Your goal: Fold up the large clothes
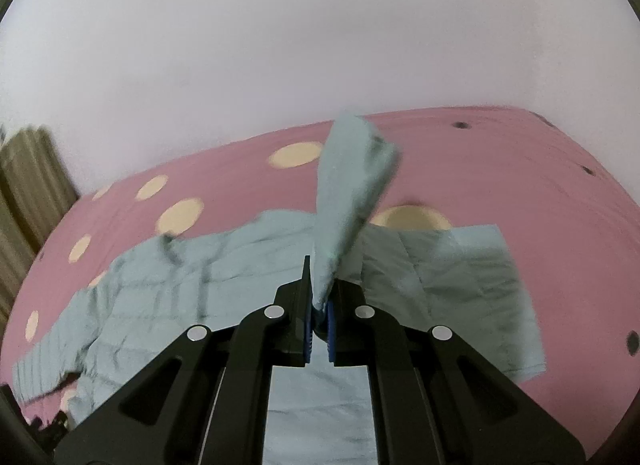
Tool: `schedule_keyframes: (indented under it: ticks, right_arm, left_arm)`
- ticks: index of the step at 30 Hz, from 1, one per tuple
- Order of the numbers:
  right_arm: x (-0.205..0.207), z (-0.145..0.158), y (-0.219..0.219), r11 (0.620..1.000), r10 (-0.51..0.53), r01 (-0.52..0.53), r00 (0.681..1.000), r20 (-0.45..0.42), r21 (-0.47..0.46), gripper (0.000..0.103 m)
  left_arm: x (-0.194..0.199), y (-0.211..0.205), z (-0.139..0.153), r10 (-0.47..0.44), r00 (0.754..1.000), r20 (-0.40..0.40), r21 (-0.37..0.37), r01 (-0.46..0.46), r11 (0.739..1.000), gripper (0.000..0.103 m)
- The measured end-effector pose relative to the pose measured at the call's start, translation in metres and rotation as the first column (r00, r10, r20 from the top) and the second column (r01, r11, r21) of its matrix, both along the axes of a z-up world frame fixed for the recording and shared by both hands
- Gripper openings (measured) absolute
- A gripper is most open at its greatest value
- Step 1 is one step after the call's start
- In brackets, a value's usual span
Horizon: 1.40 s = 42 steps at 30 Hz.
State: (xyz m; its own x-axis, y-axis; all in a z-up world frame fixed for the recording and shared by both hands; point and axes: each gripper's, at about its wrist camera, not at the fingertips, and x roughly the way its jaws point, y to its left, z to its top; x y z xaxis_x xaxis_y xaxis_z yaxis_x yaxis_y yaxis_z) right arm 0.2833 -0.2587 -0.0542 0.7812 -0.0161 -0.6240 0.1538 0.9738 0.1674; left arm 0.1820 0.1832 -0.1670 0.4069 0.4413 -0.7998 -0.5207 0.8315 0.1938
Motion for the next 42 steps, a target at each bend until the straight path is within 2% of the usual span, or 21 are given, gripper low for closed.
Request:
schedule_keyframes:
  ticks: [5,13,17,21,24,25,27,29,31,33,34,35,36,38,42]
  right_arm:
    - [0.019,-0.017,0.068,0.990,0.133,-0.135,0.990,-0.053,-0.038,0.005]
    - [0.031,-0.055,0.152,0.949,0.274,-0.293,0.949,-0.156,-0.113,0.005]
    - [0.037,-0.074,0.174,0.932,0.314,-0.344,0.923,-0.222,-0.115,0.007]
    - [0.036,-0.092,0.191,0.916,0.339,-0.382,0.901,-0.270,-0.126,0.025]
    - [0.032,-0.093,0.199,0.899,0.385,-0.426,0.880,-0.277,-0.105,0.054]
    - [0.027,-0.090,0.201,0.887,0.420,-0.455,0.866,-0.271,-0.081,0.060]
    - [0.015,-0.082,0.207,0.853,0.495,-0.520,0.830,-0.257,-0.037,0.060]
    - [0.002,-0.071,0.205,0.840,0.523,-0.543,0.819,-0.237,-0.022,0.060]
    - [-0.011,-0.056,0.193,0.841,0.531,-0.541,0.822,-0.206,0.009,0.060]
    - [-0.023,-0.040,0.159,0.871,0.487,-0.491,0.857,-0.170,0.024,0.056]
    - [-0.025,-0.037,0.147,0.883,0.466,-0.468,0.870,-0.160,0.027,0.050]
    - [-0.029,-0.031,0.118,0.911,0.412,-0.411,0.900,-0.146,0.033,0.046]
    - [-0.029,-0.029,0.101,0.927,0.375,-0.374,0.916,-0.143,0.030,0.042]
    - [-0.030,-0.027,0.048,0.969,0.246,-0.248,0.959,-0.141,0.007,0.041]
    - [-0.025,-0.045,-0.036,0.998,0.050,-0.045,0.984,-0.171,0.036,0.033]
  left_arm:
    - [-0.003,0.006,-0.002,-0.004,1.000,0.001,0.039,0.004,0.999,0.099]
    - [-0.004,0.015,-0.008,-0.001,1.000,0.013,-0.018,0.002,1.000,0.099]
    - [-0.005,0.017,-0.010,0.001,1.000,0.018,-0.041,-0.001,0.999,0.099]
    - [-0.005,0.019,-0.011,0.003,1.000,0.020,-0.054,-0.002,0.999,0.099]
    - [-0.004,0.018,-0.012,0.004,1.000,0.020,-0.059,-0.003,0.998,0.099]
    - [-0.004,0.018,-0.012,0.004,1.000,0.020,-0.060,-0.003,0.998,0.099]
    - [-0.004,0.019,-0.012,0.004,1.000,0.021,-0.063,-0.003,0.998,0.099]
    - [-0.005,0.020,-0.011,0.004,1.000,0.022,-0.066,-0.003,0.998,0.099]
    - [-0.005,0.020,-0.011,0.005,1.000,0.024,-0.070,-0.003,0.998,0.099]
    - [-0.006,0.021,-0.012,0.006,1.000,0.026,-0.077,-0.004,0.997,0.099]
    - [-0.006,0.022,-0.012,0.006,1.000,0.027,-0.081,-0.004,0.997,0.099]
    - [-0.006,0.021,-0.012,0.007,1.000,0.027,-0.081,-0.005,0.997,0.099]
    - [-0.005,0.021,-0.012,0.007,1.000,0.026,-0.079,-0.005,0.997,0.099]
    - [-0.006,0.022,-0.012,0.007,1.000,0.025,-0.076,-0.005,0.997,0.099]
    - [-0.005,0.021,-0.012,0.008,1.000,0.023,-0.071,-0.006,0.997,0.099]
